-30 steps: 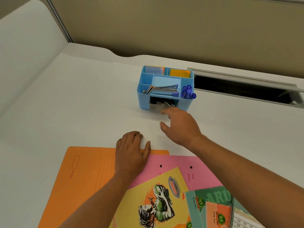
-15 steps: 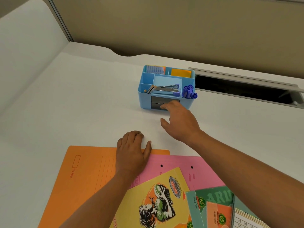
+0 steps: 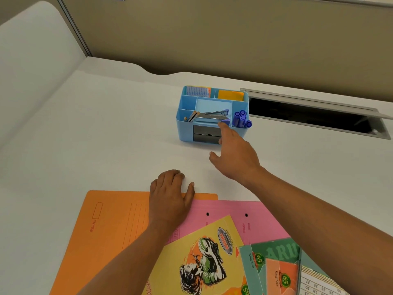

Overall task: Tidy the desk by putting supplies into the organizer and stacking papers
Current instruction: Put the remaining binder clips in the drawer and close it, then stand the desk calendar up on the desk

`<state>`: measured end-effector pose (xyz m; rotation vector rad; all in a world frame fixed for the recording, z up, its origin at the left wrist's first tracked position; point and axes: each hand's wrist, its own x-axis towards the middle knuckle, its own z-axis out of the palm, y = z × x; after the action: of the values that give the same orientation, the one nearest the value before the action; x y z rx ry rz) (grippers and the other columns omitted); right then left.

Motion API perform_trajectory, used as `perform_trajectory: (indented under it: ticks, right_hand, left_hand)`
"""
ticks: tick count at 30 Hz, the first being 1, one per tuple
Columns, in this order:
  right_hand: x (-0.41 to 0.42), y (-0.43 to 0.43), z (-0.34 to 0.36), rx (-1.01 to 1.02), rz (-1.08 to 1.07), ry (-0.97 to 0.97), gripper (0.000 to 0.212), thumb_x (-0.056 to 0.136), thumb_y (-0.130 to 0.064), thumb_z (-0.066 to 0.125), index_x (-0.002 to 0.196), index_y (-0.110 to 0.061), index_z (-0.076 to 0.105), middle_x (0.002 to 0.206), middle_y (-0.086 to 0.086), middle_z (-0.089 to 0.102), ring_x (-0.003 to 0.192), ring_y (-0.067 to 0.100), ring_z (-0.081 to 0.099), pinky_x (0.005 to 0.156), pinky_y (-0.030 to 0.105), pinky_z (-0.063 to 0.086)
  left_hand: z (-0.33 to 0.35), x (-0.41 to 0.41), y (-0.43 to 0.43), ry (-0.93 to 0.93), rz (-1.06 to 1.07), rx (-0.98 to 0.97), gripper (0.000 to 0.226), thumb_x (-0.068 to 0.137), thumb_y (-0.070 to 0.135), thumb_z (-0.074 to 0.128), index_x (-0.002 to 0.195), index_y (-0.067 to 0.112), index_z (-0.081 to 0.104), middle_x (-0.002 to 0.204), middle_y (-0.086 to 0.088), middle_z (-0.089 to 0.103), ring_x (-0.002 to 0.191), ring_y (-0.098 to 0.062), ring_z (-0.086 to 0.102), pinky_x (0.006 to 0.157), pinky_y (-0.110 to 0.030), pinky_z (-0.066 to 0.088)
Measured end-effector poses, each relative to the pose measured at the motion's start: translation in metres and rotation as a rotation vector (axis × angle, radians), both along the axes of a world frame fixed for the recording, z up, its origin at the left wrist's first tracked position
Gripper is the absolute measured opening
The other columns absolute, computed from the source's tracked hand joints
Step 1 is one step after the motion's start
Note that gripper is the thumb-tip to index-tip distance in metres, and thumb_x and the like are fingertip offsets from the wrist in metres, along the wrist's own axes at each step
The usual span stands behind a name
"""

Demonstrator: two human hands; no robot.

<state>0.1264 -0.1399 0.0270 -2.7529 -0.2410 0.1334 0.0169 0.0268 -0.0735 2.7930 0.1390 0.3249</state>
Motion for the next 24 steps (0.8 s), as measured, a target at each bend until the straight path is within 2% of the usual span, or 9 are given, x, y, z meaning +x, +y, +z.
perform_trajectory:
  ticks: [8, 15, 17, 20, 24]
  right_hand:
    - [-0.004, 0.002, 0.008, 0.054, -0.002, -0.006, 0.075, 0.087, -0.039, 0.064, 0.148, -0.024, 0.023, 0.137, -0.001, 0.052, 0.113, 0.023, 0.058, 0.083, 0.037, 0.052]
    - [-0.061, -0.030, 0.004, 0.211, -0.050, -0.010, 0.043, 0.088, -0.036, 0.062, 0.129, -0.030, 0.050, 0.111, -0.013, 0.055, 0.081, 0.007, 0.055, 0.077, 0.025, 0.046]
    - [-0.092, -0.051, -0.002, 0.204, -0.100, 0.031, 0.037, 0.088, -0.036, 0.063, 0.125, -0.032, 0.054, 0.111, -0.016, 0.055, 0.074, 0.003, 0.055, 0.075, 0.021, 0.045]
    - [-0.138, -0.087, -0.011, 0.206, -0.239, 0.086, 0.028, 0.087, -0.031, 0.066, 0.115, -0.031, 0.061, 0.110, -0.016, 0.057, 0.077, -0.001, 0.056, 0.066, 0.013, 0.041]
    - [-0.181, -0.134, -0.014, 0.204, -0.444, 0.096, 0.019, 0.088, -0.026, 0.066, 0.107, -0.029, 0.063, 0.111, -0.009, 0.060, 0.085, 0.004, 0.058, 0.063, 0.016, 0.043]
  left_hand:
    - [0.003, 0.000, -0.001, -0.004, -0.008, -0.005, 0.041, 0.092, 0.049, 0.043, 0.108, 0.016, 0.063, 0.114, -0.001, 0.061, 0.108, -0.021, 0.054, 0.089, -0.037, 0.043]
    - [0.004, -0.001, 0.001, 0.000, -0.032, -0.014, 0.040, 0.092, 0.048, 0.045, 0.106, 0.015, 0.063, 0.114, -0.001, 0.060, 0.108, -0.022, 0.053, 0.089, -0.037, 0.040]
    - [0.006, -0.001, 0.001, -0.007, -0.041, -0.019, 0.041, 0.092, 0.048, 0.044, 0.106, 0.014, 0.064, 0.114, -0.002, 0.061, 0.109, -0.023, 0.053, 0.089, -0.038, 0.040]
    - [0.008, -0.003, 0.000, -0.021, -0.055, -0.034, 0.044, 0.092, 0.048, 0.043, 0.103, 0.012, 0.065, 0.114, -0.004, 0.062, 0.109, -0.024, 0.054, 0.090, -0.040, 0.040]
    - [0.013, -0.001, 0.000, 0.018, -0.074, -0.014, 0.055, 0.093, 0.054, 0.037, 0.103, 0.009, 0.067, 0.112, -0.006, 0.063, 0.111, -0.026, 0.053, 0.092, -0.042, 0.039]
